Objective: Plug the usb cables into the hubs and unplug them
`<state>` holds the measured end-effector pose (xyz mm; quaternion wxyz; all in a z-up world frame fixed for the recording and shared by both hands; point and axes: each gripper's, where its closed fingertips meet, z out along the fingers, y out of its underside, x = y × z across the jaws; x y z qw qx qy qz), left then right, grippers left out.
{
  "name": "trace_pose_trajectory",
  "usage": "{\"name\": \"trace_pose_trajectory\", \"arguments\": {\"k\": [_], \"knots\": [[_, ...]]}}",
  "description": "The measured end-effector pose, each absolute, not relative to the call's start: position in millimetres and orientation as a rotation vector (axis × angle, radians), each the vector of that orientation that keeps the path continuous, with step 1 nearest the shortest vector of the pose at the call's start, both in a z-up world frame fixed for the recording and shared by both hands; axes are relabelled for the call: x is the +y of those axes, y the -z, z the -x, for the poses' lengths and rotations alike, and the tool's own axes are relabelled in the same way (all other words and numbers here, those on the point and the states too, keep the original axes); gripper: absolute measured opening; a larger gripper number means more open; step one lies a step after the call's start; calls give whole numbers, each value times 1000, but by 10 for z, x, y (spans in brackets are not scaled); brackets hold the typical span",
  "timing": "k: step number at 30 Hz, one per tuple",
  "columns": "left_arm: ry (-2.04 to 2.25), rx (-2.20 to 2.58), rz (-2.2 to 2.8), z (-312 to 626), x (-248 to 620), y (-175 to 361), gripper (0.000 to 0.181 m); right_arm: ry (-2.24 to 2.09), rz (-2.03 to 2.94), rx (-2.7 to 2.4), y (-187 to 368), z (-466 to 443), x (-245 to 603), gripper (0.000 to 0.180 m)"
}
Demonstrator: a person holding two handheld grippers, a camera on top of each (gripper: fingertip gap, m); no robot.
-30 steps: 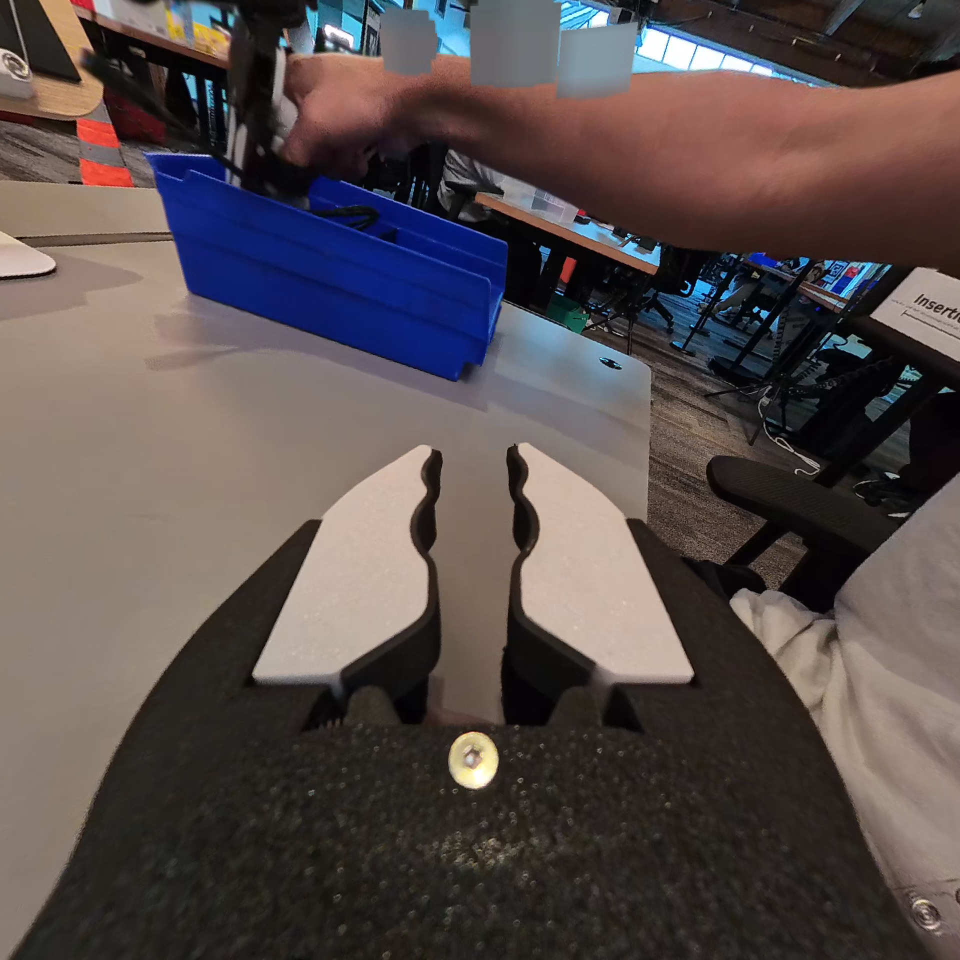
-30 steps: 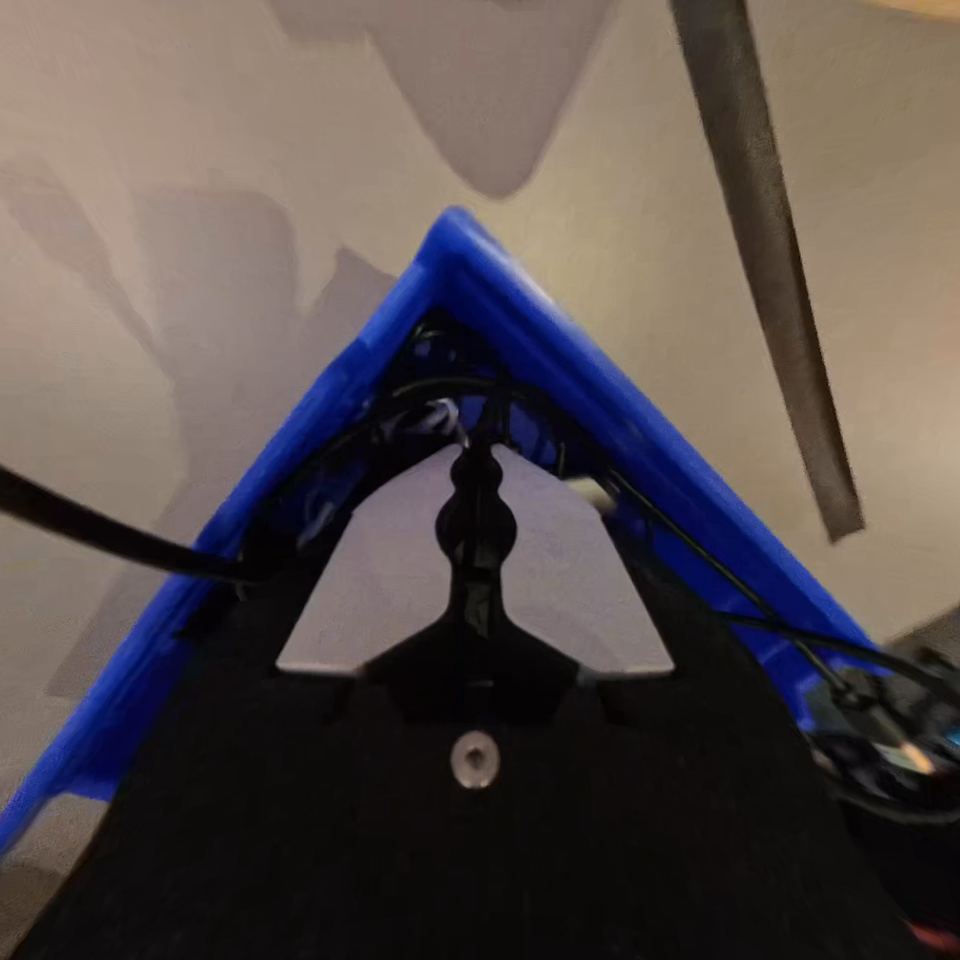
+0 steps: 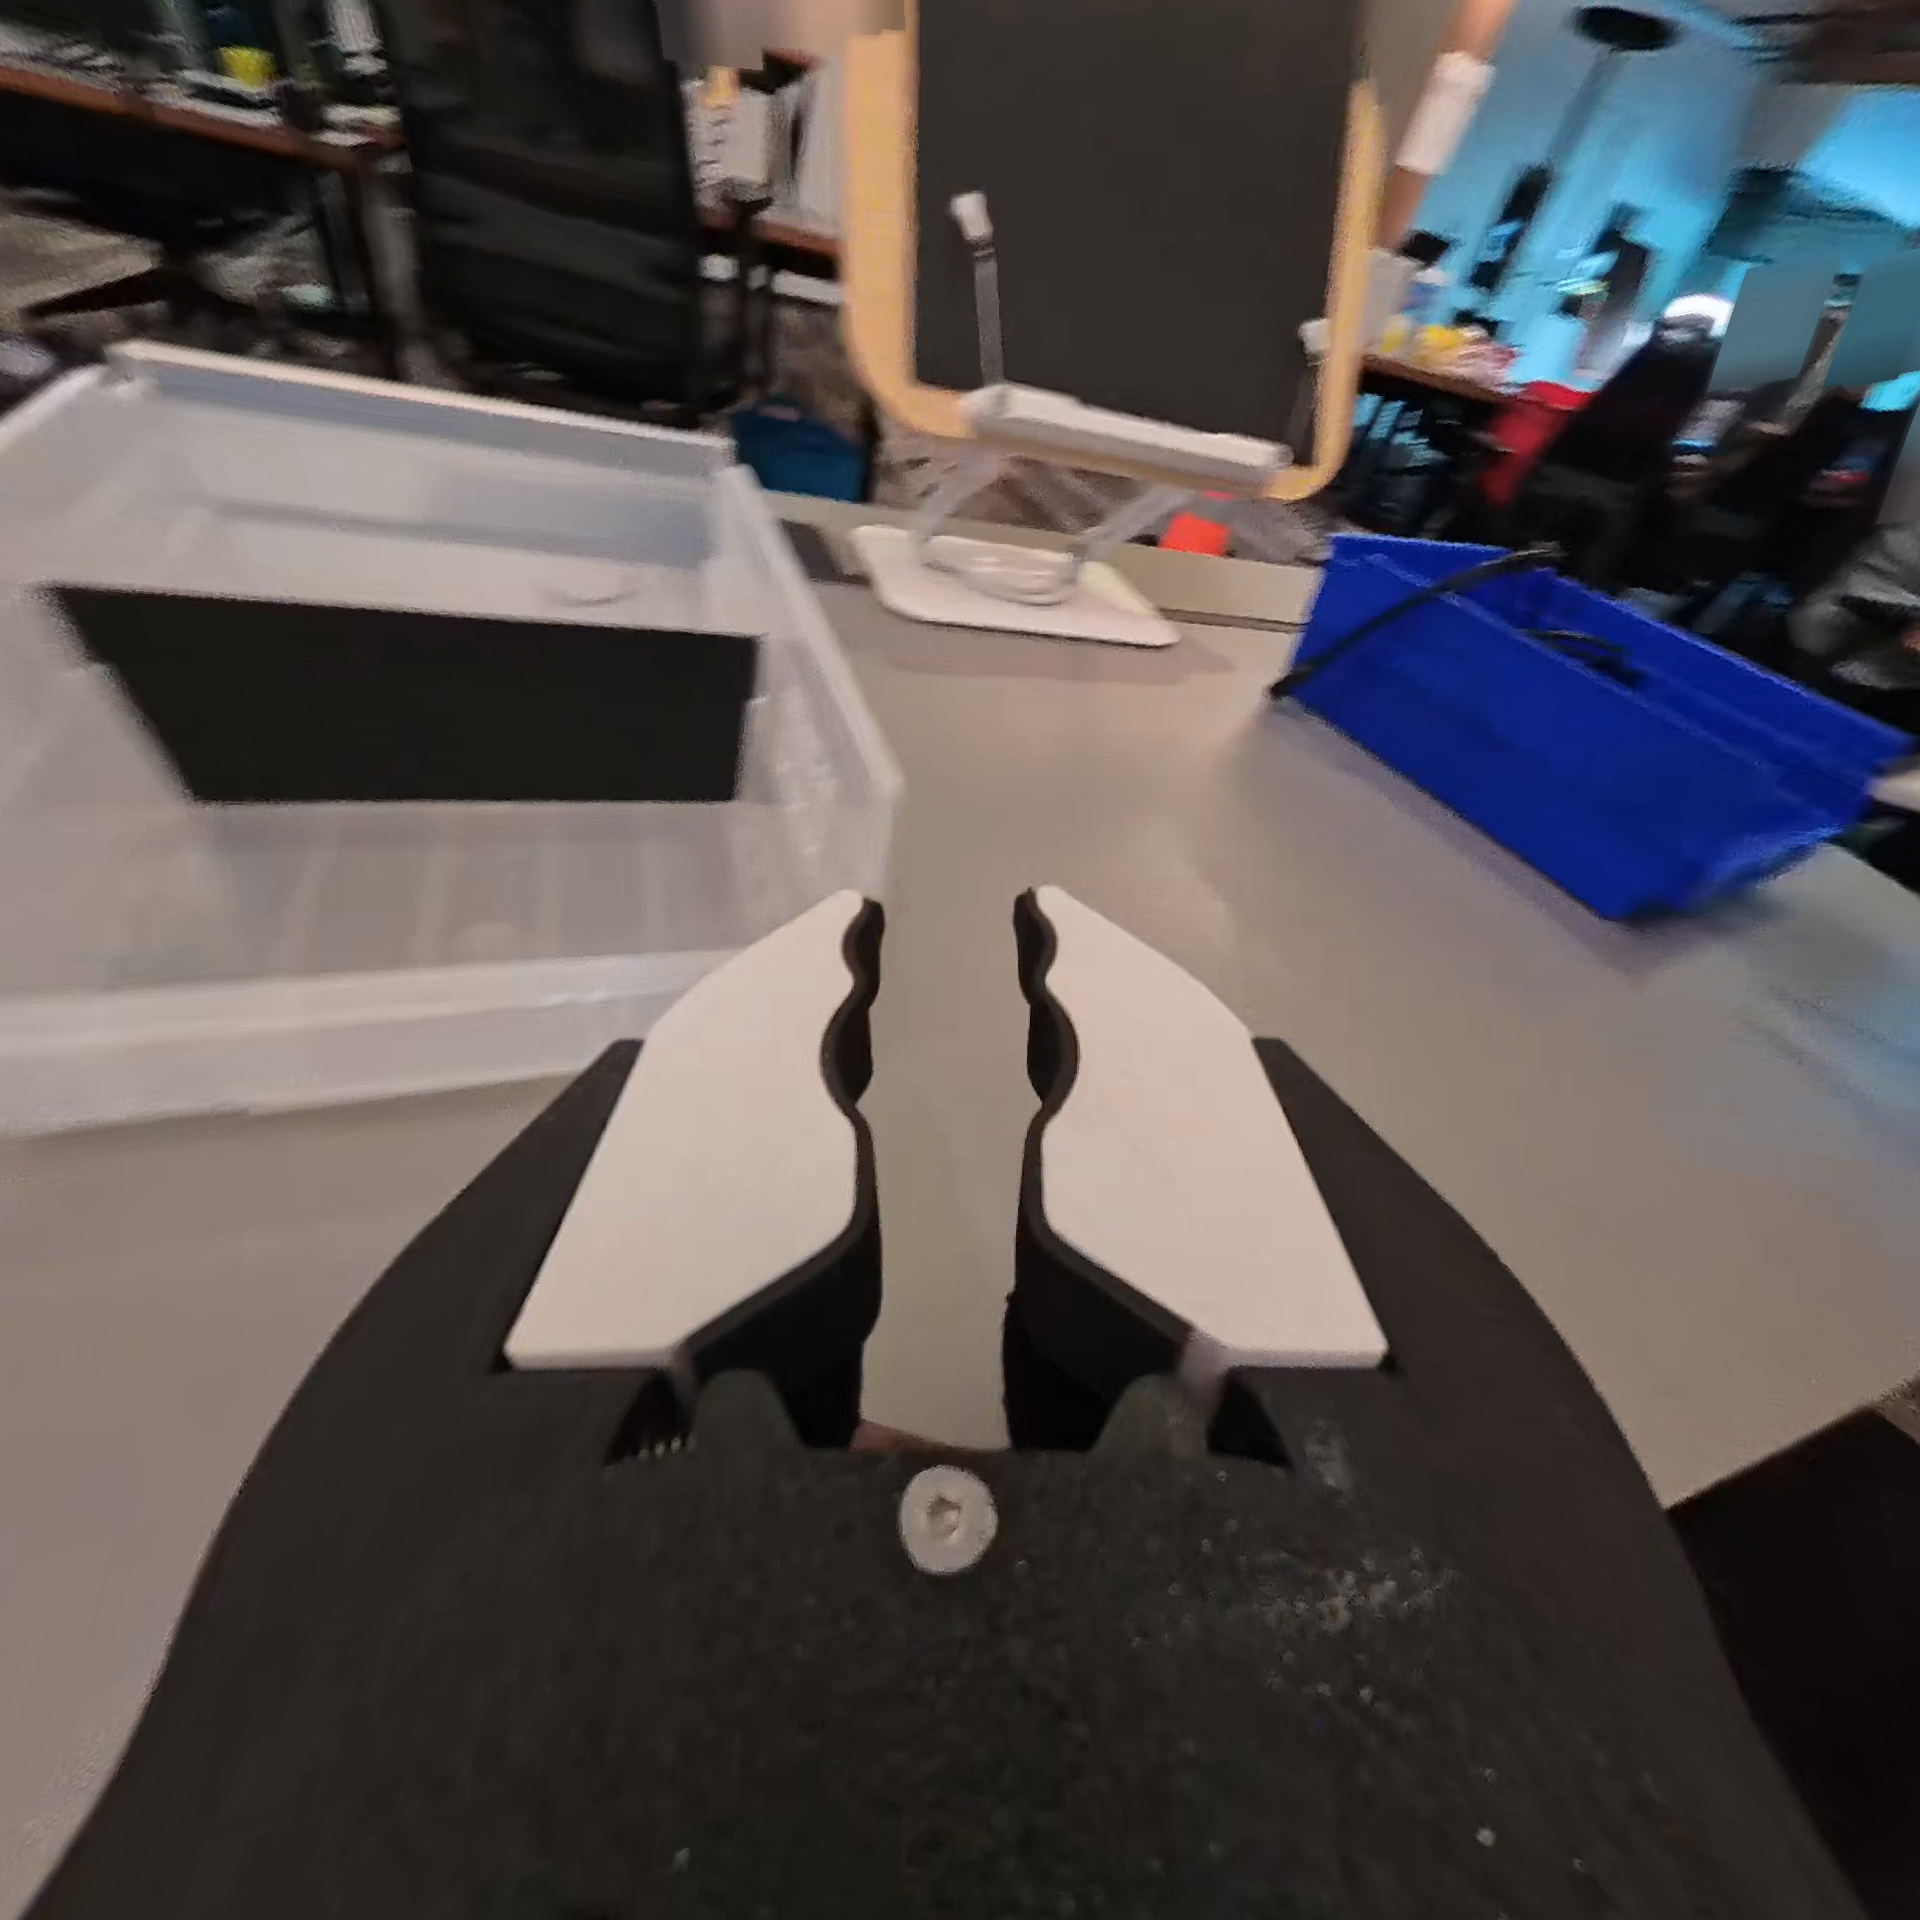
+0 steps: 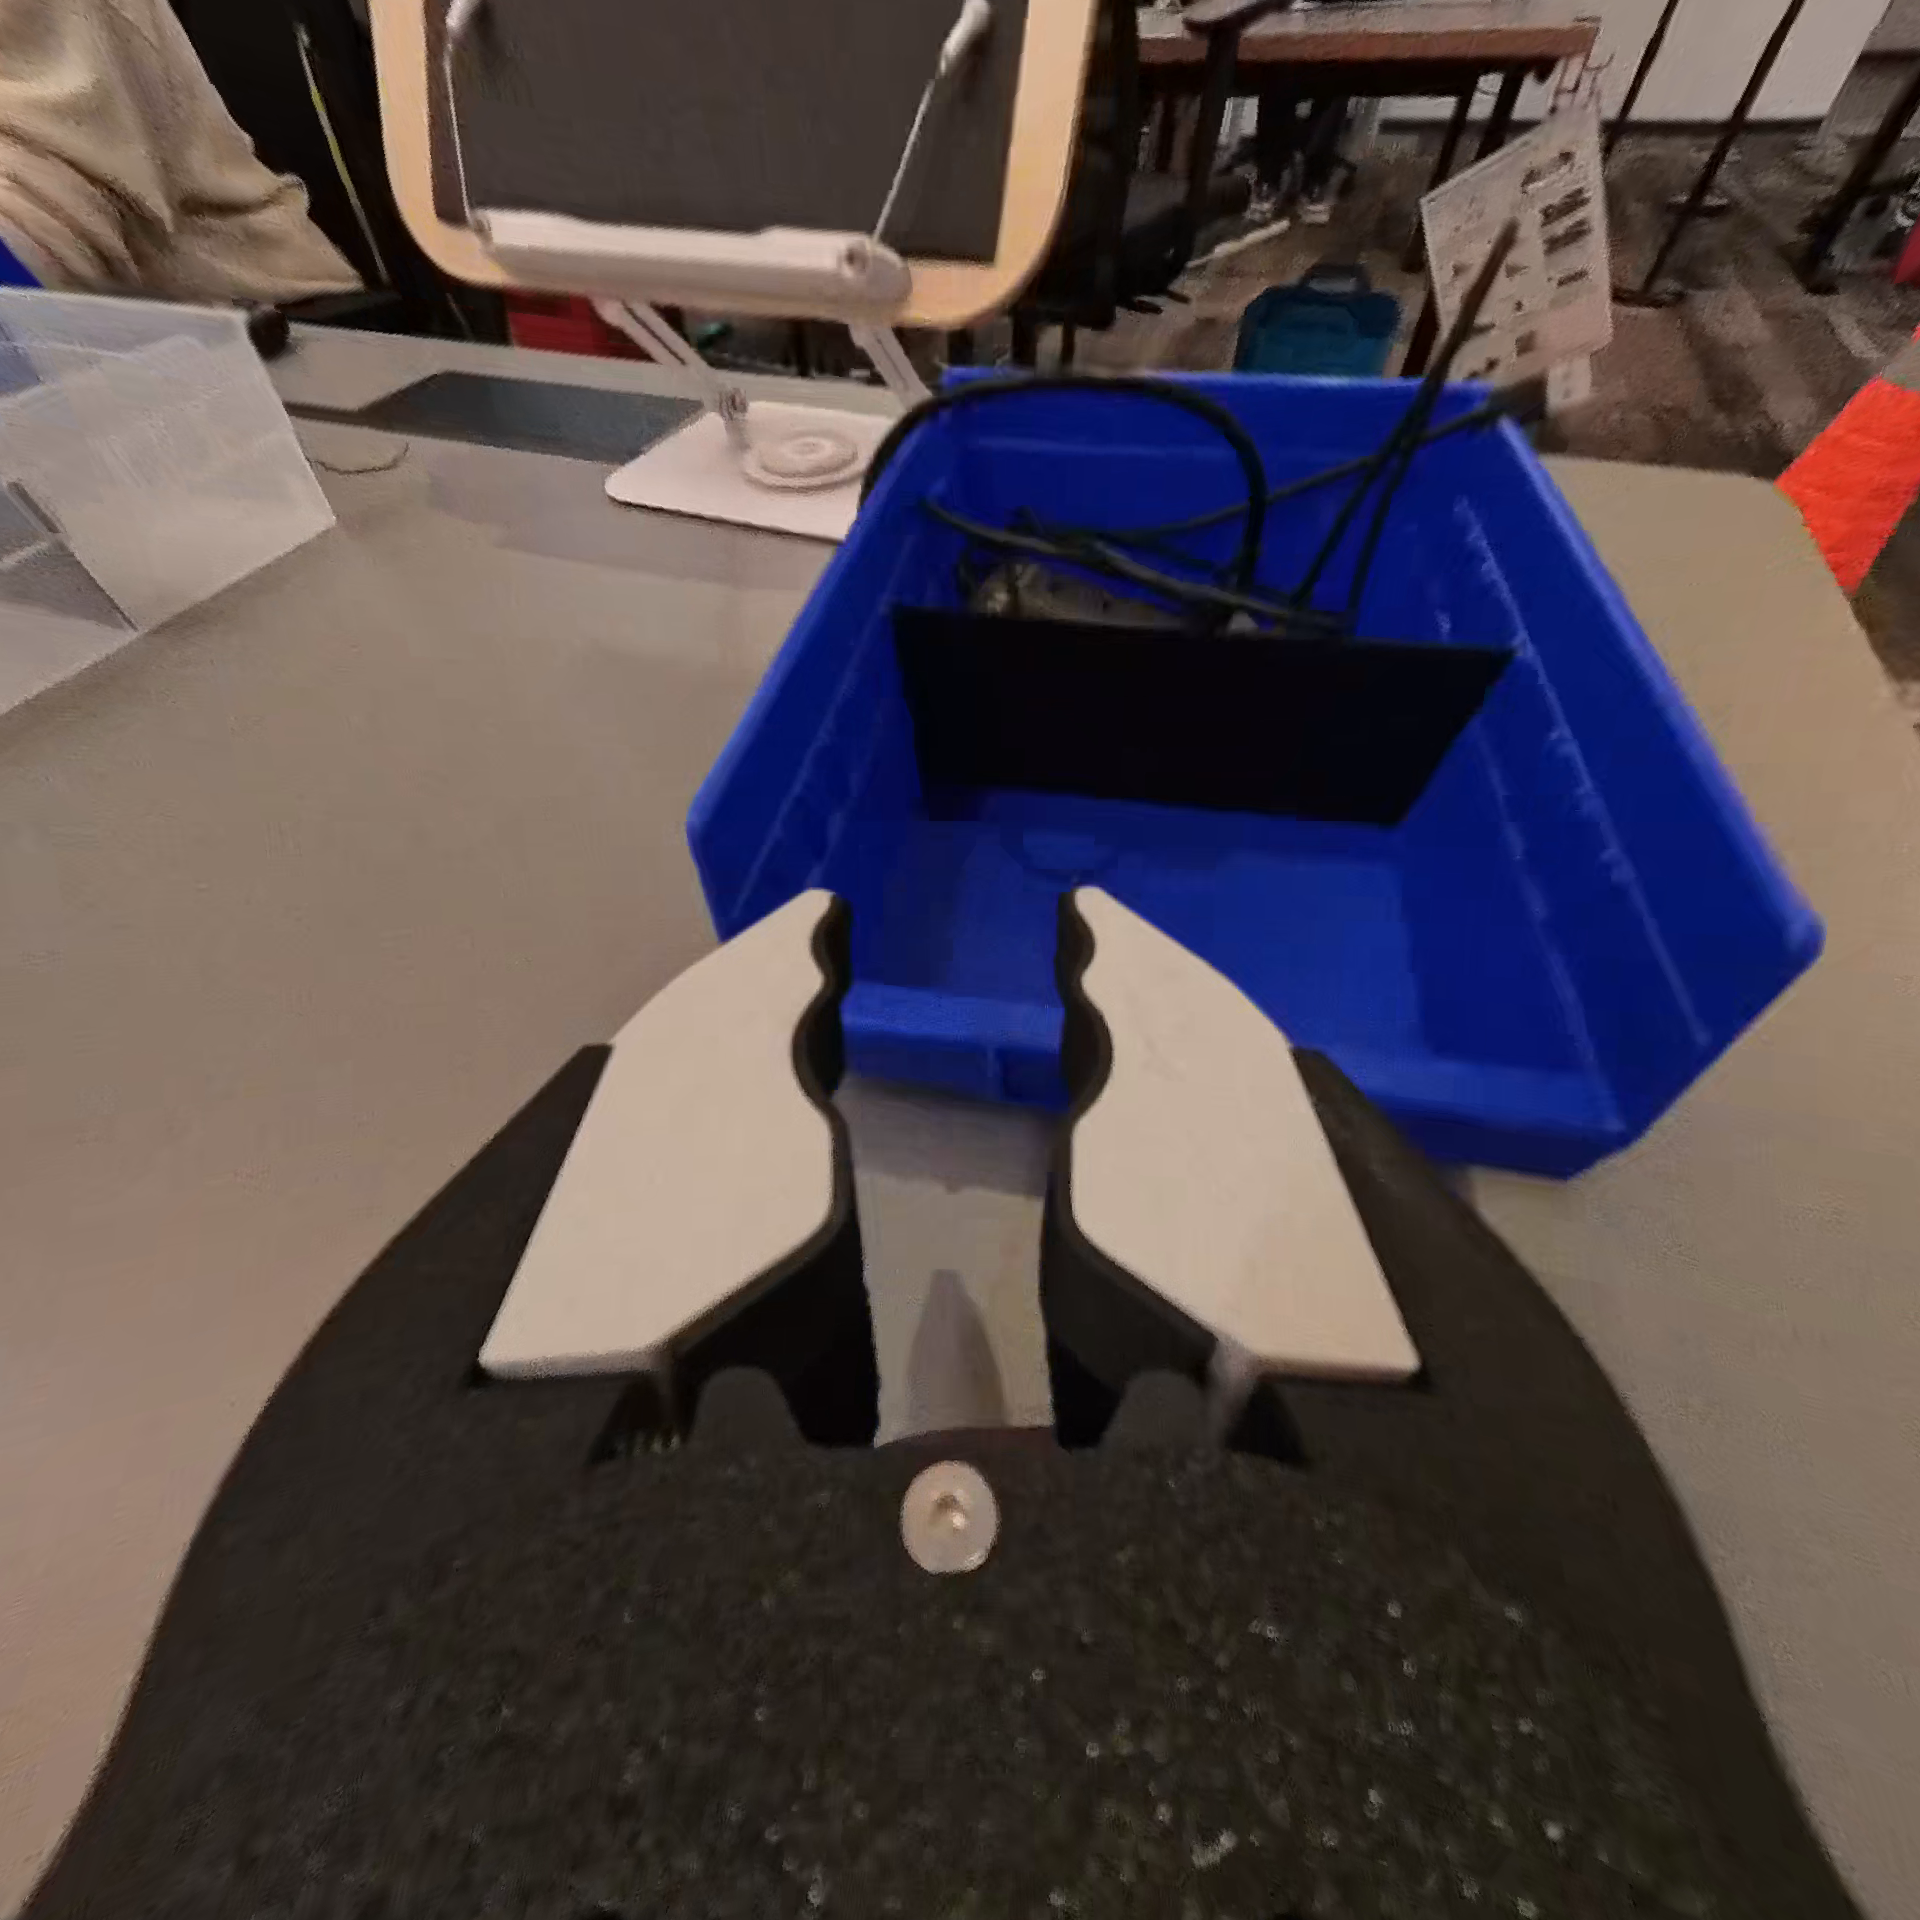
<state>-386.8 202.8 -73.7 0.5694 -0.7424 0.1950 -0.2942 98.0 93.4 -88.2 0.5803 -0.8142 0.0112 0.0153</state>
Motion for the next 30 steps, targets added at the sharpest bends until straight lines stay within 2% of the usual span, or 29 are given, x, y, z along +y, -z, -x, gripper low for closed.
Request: {"name": "trace_pose_trajectory", "arguments": {"k": [2,6,20,30], "knots": [[595,427,1809,4103,2109,855,25,9,1918,28,1093,-1032,885,40],[455,446,1912,4310,2301,1114,27,22,1849,101,1078,-1223,968,45],[373,428,1907,4403,2403,1103,27,114,1930,89,1271,-1377,877,40],[390,408,1931,4428,2438,1144,27,166,1906,5,1184,-1258,886,41]]}}
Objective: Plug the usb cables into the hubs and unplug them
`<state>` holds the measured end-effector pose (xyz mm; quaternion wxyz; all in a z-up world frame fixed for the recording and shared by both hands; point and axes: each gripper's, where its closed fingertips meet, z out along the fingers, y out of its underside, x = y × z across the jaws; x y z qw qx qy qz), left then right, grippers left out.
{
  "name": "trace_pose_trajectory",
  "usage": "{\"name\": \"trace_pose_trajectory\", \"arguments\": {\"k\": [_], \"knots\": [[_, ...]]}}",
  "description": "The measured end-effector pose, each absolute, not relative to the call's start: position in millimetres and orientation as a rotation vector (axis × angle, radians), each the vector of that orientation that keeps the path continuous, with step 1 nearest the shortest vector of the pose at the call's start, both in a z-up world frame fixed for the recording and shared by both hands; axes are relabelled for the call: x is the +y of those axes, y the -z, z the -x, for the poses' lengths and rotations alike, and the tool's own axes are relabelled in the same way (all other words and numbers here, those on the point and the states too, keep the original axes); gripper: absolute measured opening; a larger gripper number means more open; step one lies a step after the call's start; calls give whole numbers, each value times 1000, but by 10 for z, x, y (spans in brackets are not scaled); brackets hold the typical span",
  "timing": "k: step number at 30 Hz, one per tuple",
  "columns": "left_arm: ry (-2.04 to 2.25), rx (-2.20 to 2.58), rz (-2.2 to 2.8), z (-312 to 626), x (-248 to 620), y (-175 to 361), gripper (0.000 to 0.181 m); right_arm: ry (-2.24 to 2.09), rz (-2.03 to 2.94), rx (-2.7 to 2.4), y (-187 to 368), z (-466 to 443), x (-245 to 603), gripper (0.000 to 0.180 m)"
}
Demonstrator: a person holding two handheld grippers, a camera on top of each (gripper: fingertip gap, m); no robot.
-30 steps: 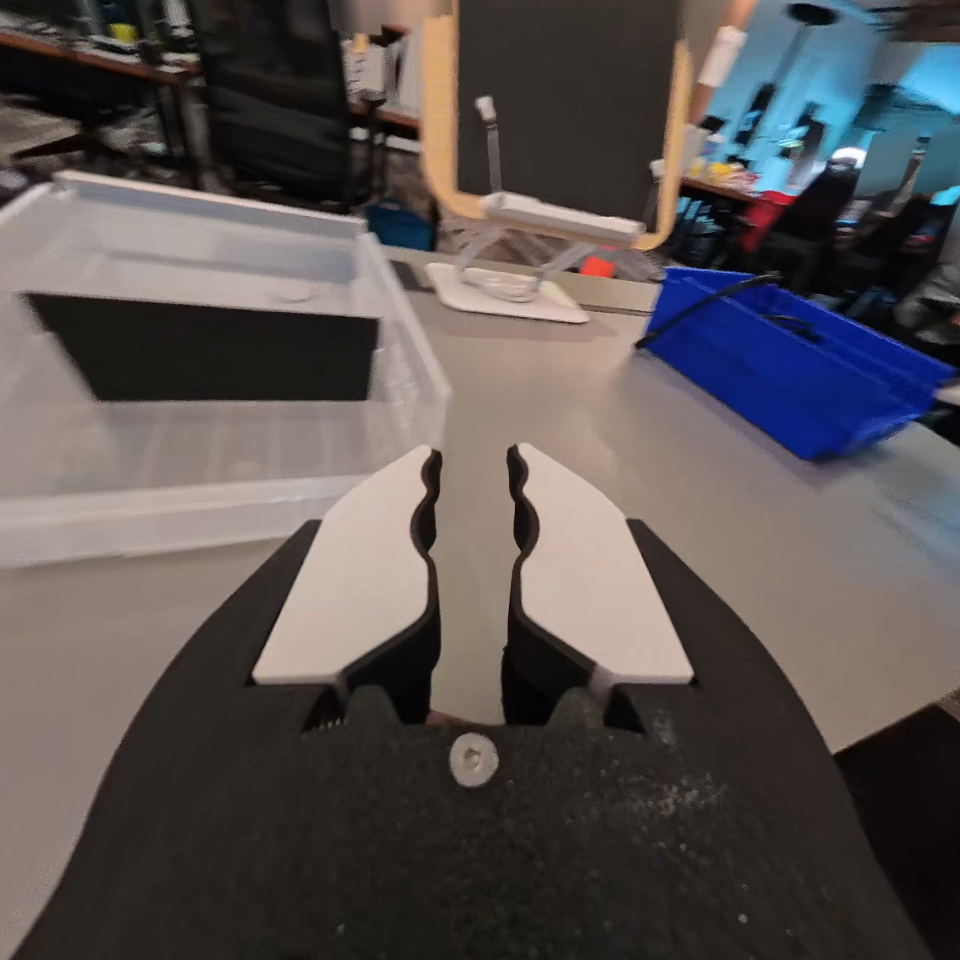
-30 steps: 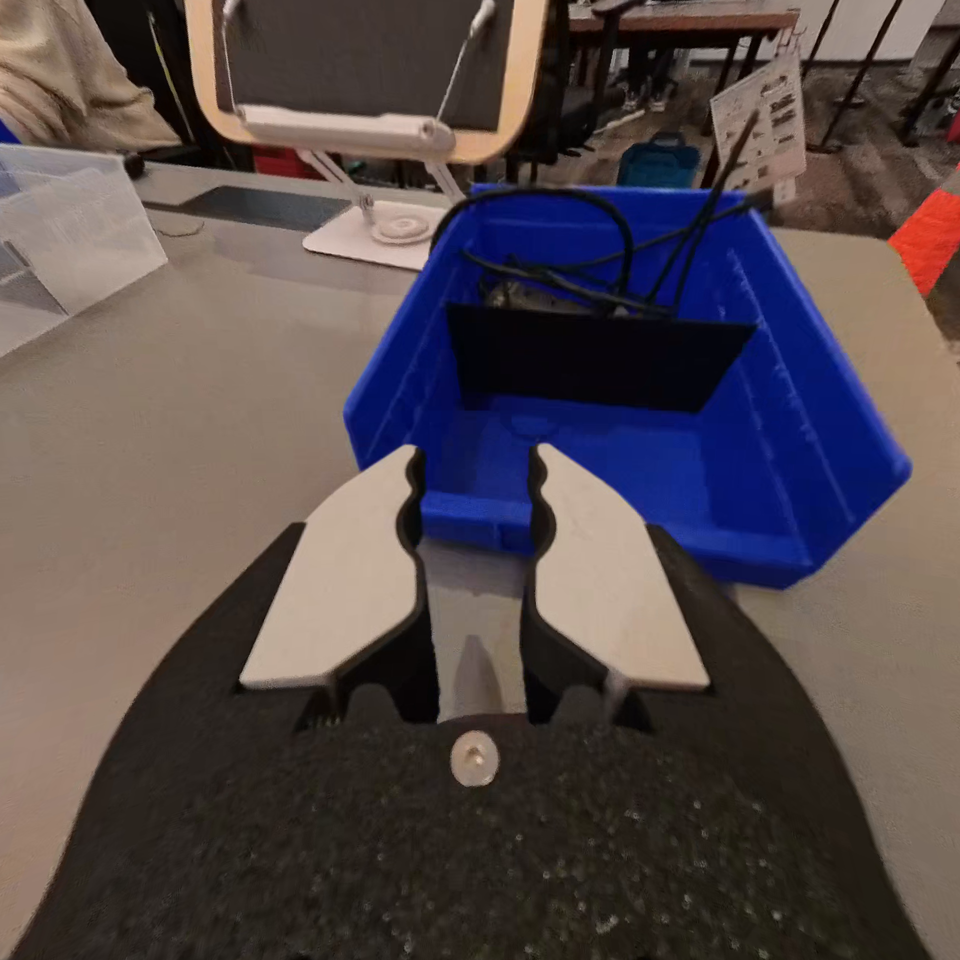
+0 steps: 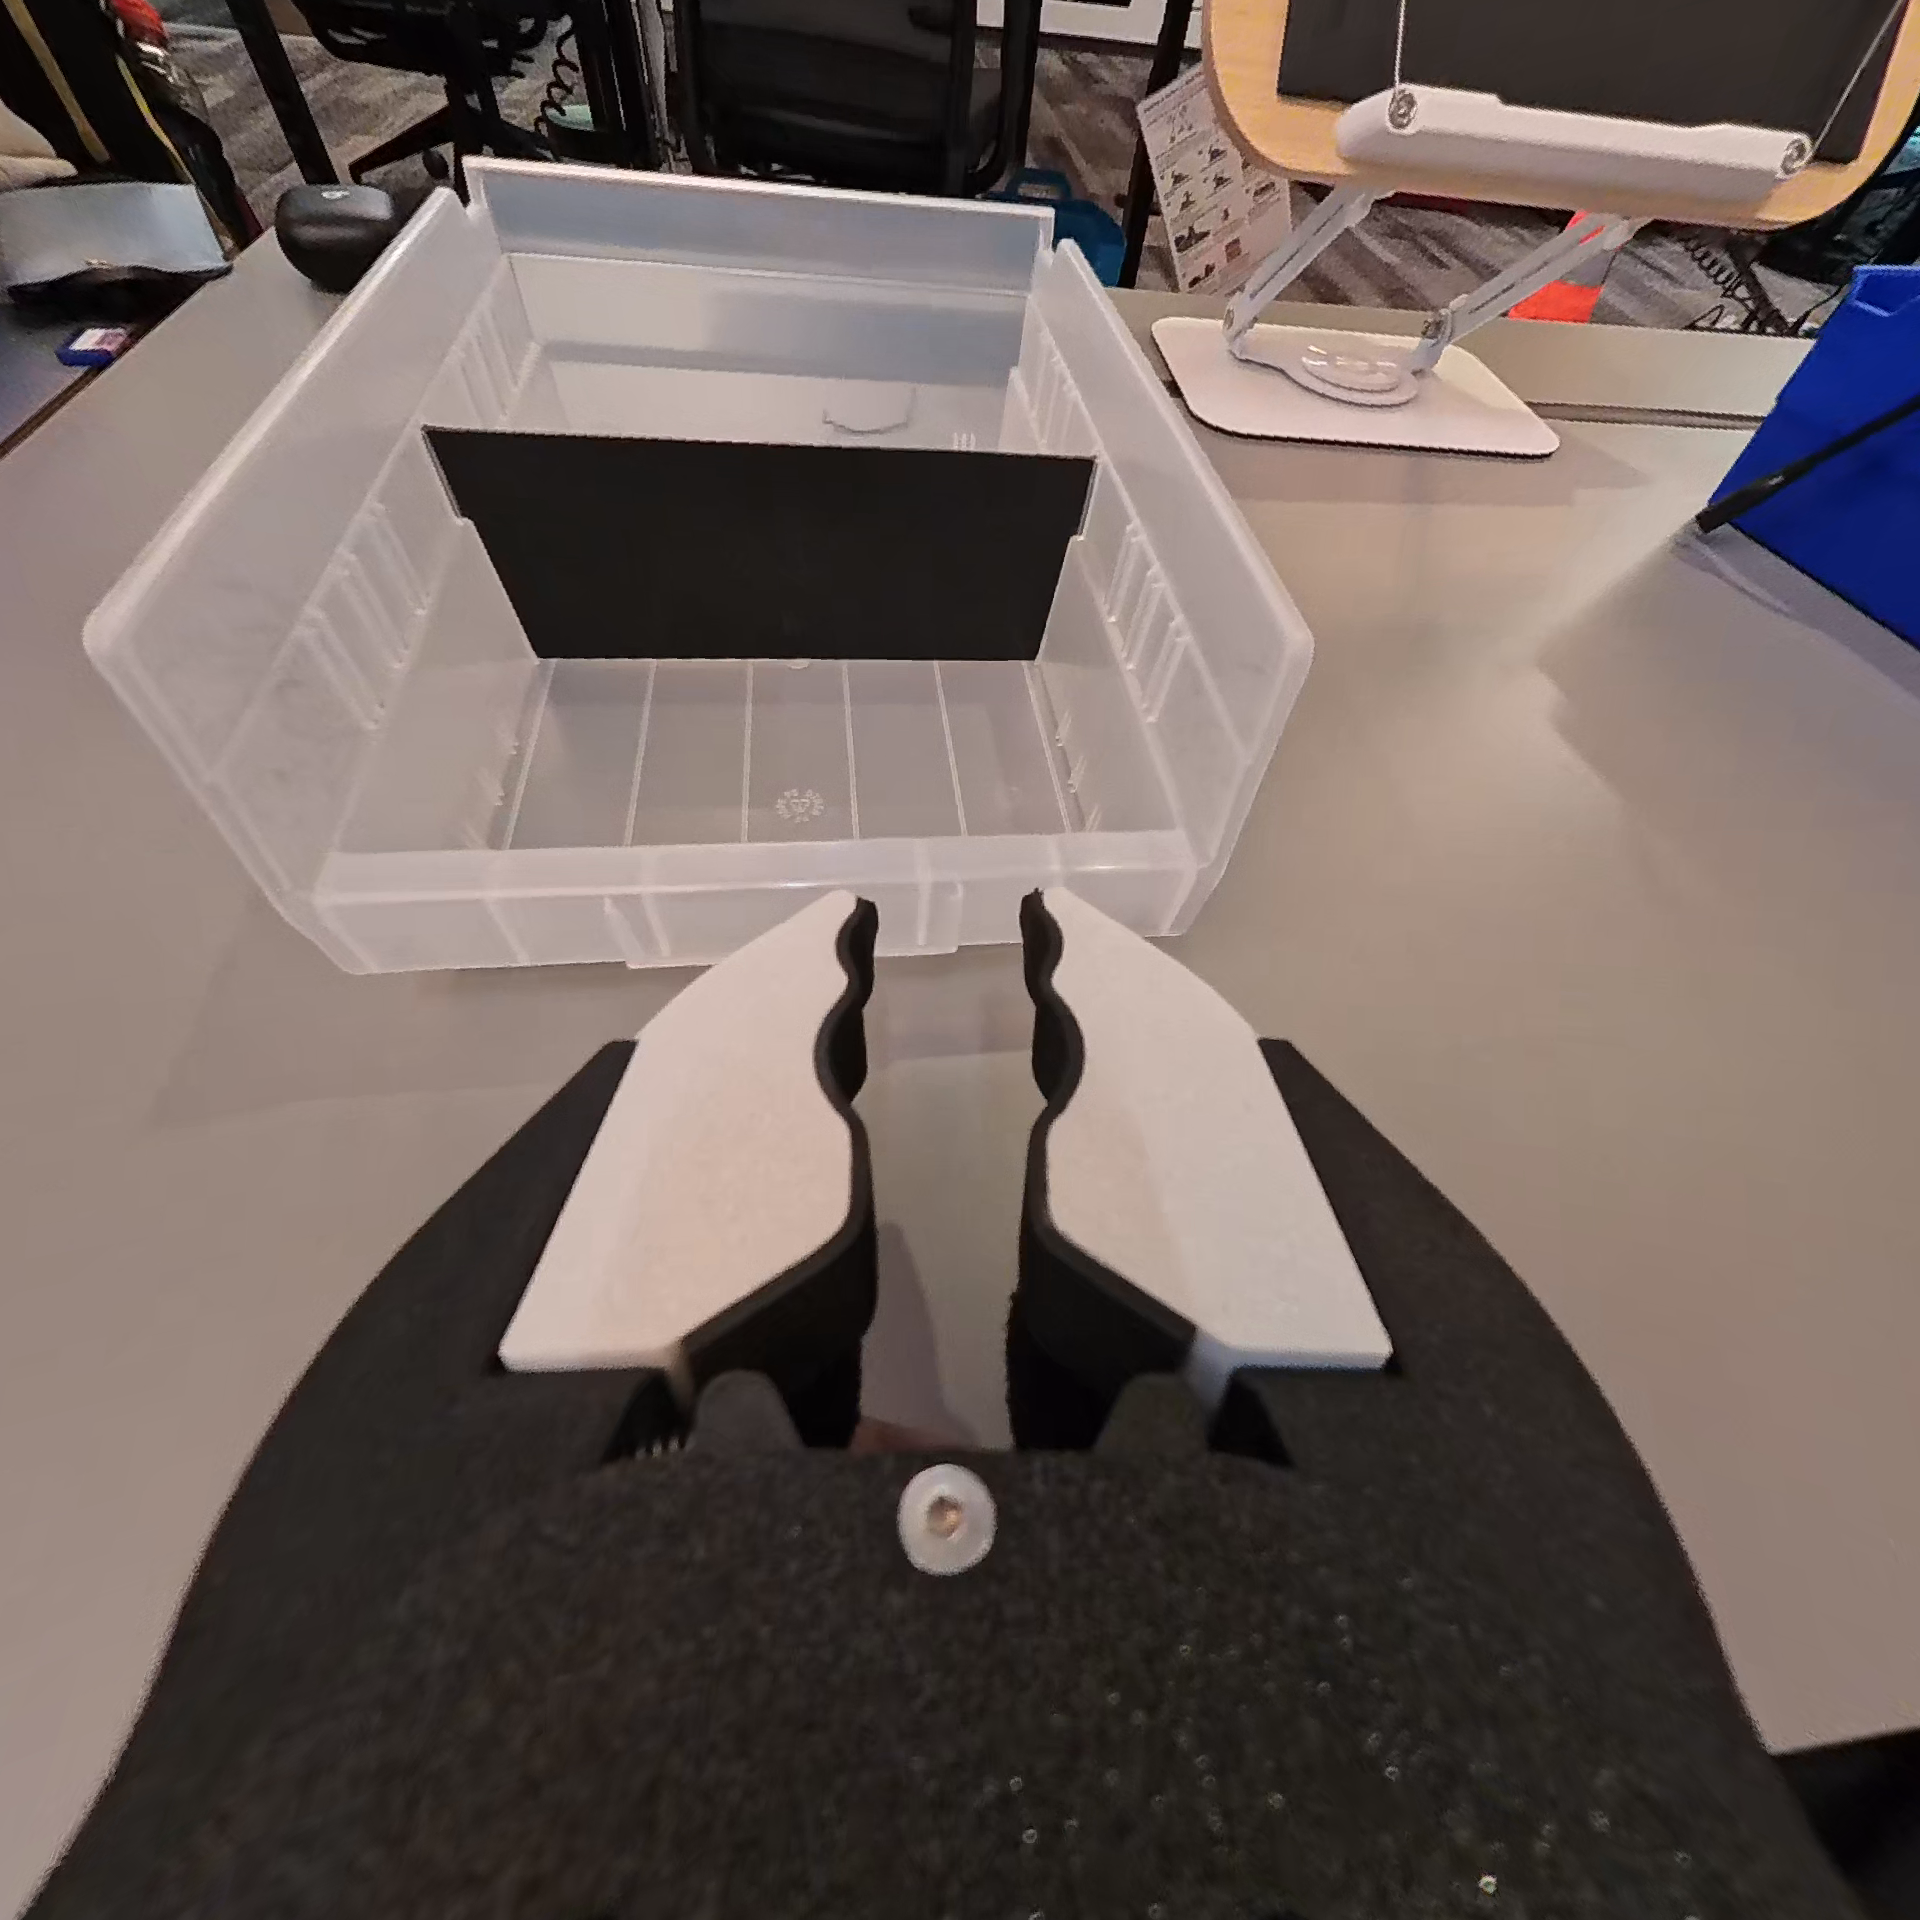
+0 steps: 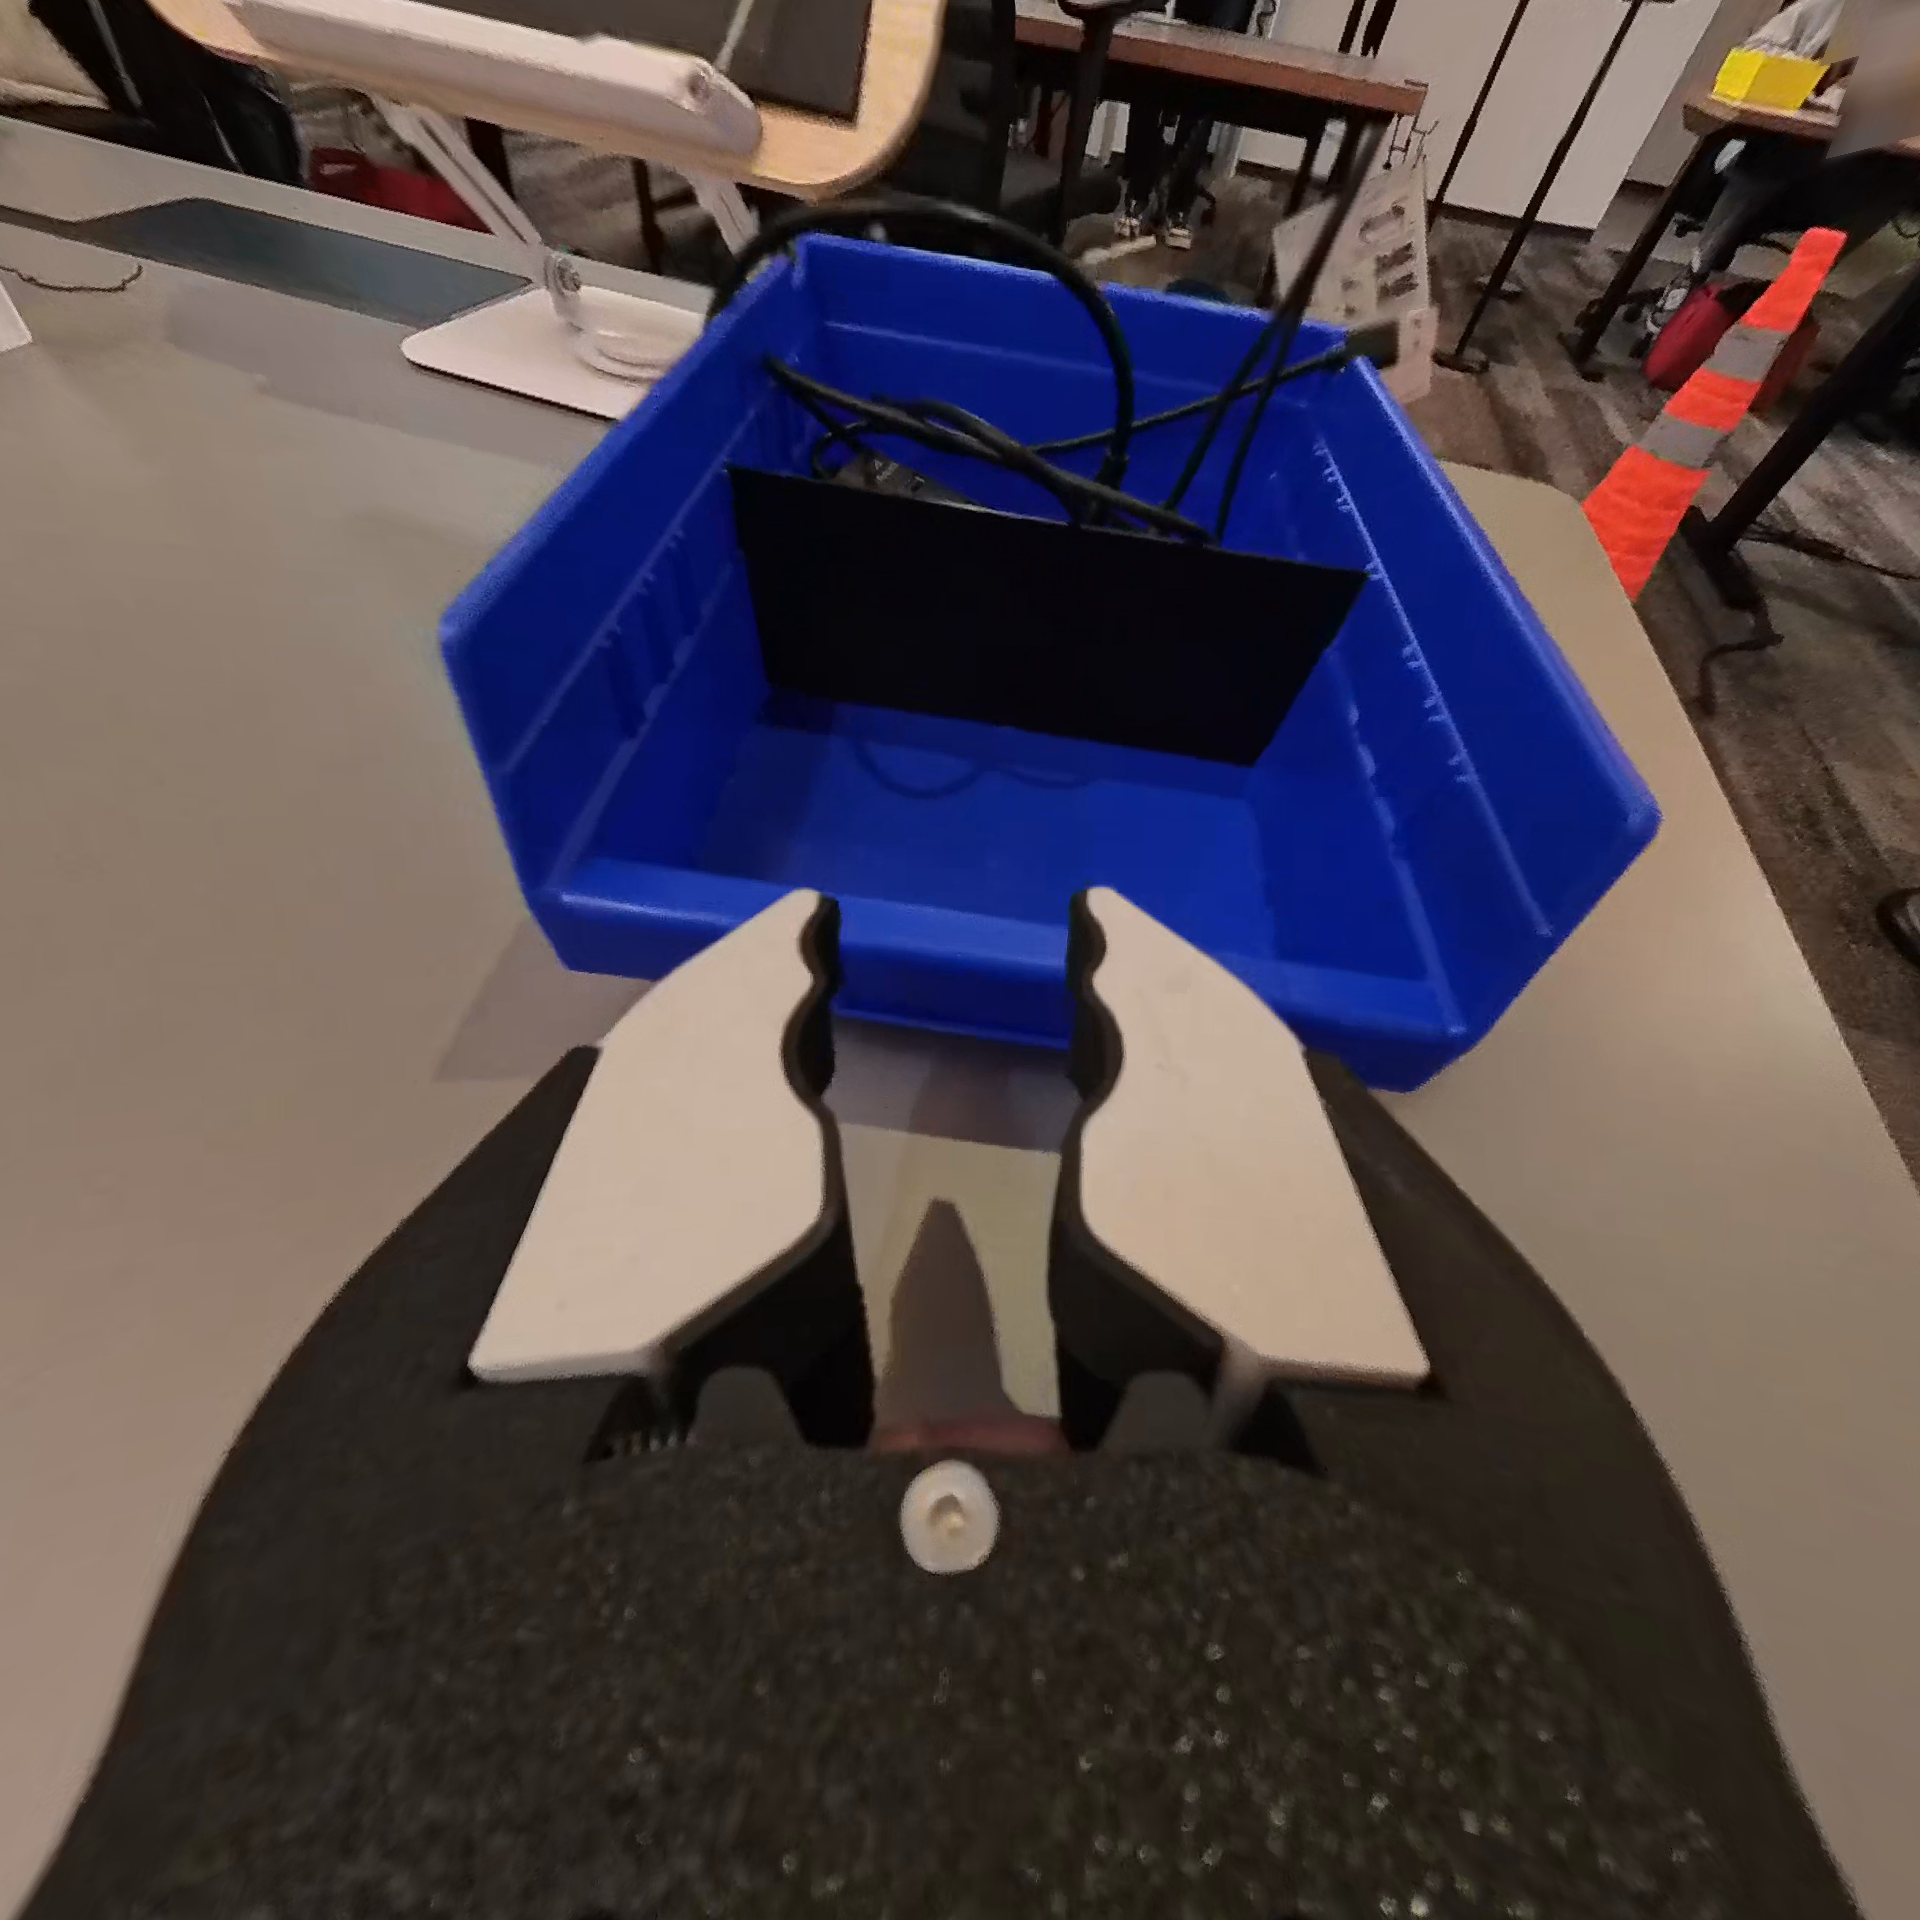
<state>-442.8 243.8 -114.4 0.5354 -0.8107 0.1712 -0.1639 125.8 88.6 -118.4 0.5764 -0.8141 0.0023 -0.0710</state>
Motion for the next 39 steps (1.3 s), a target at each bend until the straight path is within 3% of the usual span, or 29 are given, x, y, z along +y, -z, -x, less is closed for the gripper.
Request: {"name": "trace_pose_trajectory", "arguments": {"k": [4,7,10,14,16,18,24,28,30,33,35,39], "knots": [[413,431,1916,4345,2414,1129,27,164,1781,-246,891,-731,923,42],[477,501,1850,4144,2332,1046,28,74,1810,-217,956,-298,1089,63],[664,507,1706,3837,2163,820,39,189,1973,-81,1202,-303,1355,73],[789,591,1659,3361,1822,759,58,155,2047,-35,1305,-203,1557,66],[807,689,1646,3010,1626,797,64,28,2031,-99,1287,1,1518,73],[860,773,1633,2575,1456,817,67,-42,2004,-157,1227,110,1398,50],[984,968,1685,983,1146,878,81,284,1679,132,581,-802,882,58],[861,1007,1768,53,1190,1059,84,346,1757,367,858,-1636,718,60],[686,967,1840,-171,1407,1193,76,294,1849,430,1080,-1875,793,64],[606,914,1972,-210,1618,1376,31,146,1959,414,1323,-1873,970,62],[634,837,2003,-147,1692,1380,21,-2,1975,408,1350,-1699,1030,34],[453,827,1962,152,1767,1332,9,99,1990,446,1252,-1586,1021,3]]}}
